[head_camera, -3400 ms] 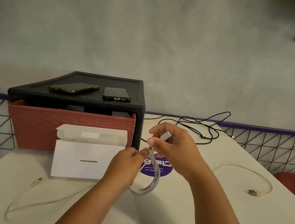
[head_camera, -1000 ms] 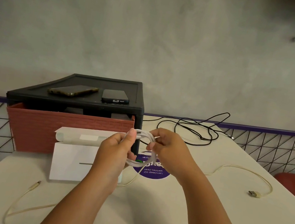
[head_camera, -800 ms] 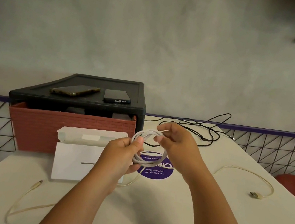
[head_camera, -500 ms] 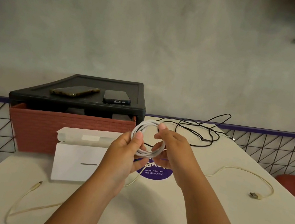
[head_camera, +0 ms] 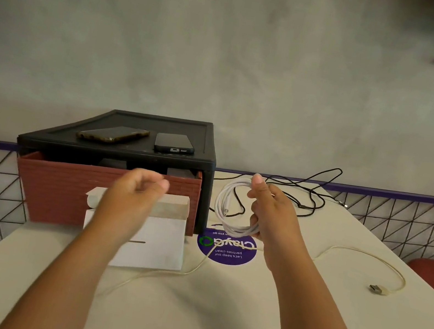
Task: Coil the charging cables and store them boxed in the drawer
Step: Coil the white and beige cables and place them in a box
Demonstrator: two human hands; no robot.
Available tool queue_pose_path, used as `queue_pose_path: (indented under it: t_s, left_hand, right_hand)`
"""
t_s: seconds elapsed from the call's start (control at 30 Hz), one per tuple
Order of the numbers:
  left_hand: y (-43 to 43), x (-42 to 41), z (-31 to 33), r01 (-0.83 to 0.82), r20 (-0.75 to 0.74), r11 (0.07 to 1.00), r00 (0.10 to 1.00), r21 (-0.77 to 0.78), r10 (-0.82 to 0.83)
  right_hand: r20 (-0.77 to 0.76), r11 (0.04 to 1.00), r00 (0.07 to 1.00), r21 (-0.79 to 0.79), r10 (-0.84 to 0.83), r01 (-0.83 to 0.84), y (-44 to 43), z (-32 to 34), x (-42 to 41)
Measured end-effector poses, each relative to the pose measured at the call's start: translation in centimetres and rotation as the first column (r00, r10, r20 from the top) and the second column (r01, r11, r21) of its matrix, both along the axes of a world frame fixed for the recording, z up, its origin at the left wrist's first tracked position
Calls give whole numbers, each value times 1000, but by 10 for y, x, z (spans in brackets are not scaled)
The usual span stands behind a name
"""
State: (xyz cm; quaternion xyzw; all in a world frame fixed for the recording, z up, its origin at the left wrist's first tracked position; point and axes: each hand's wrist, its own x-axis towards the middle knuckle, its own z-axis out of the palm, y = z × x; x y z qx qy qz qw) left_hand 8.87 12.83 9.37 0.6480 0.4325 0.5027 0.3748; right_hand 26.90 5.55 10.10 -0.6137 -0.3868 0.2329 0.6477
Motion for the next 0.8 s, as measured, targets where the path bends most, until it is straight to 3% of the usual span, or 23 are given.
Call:
queue_pose_path:
  t_s: [0.2,0.37,0.57,0.7,0.8]
  left_hand:
    - [38,-55,-18,-353,-220,936,911,21,348]
    - [41,-63,-32,-367,-357,930,873,-33,332]
    - [42,-50,-46,-272,-304,962,919,-26,251]
    - [42,-46,-51,-259,-113,957,963,-133,245]
    - [43,-45,-55,-235,-1,939,970,-252,242]
  right_hand:
    - [69,1000,998,-19,2,-1,3,-2,-4]
    - [115,999,993,-43,14,-9,8,-9,-4]
    - [158,987,986,-160,48,-22,16,-22,-3]
    - [167,977,982,-207,92,-56,15,-23,-3]
    - [62,933,965,-277,254,-228,13,-27,-4]
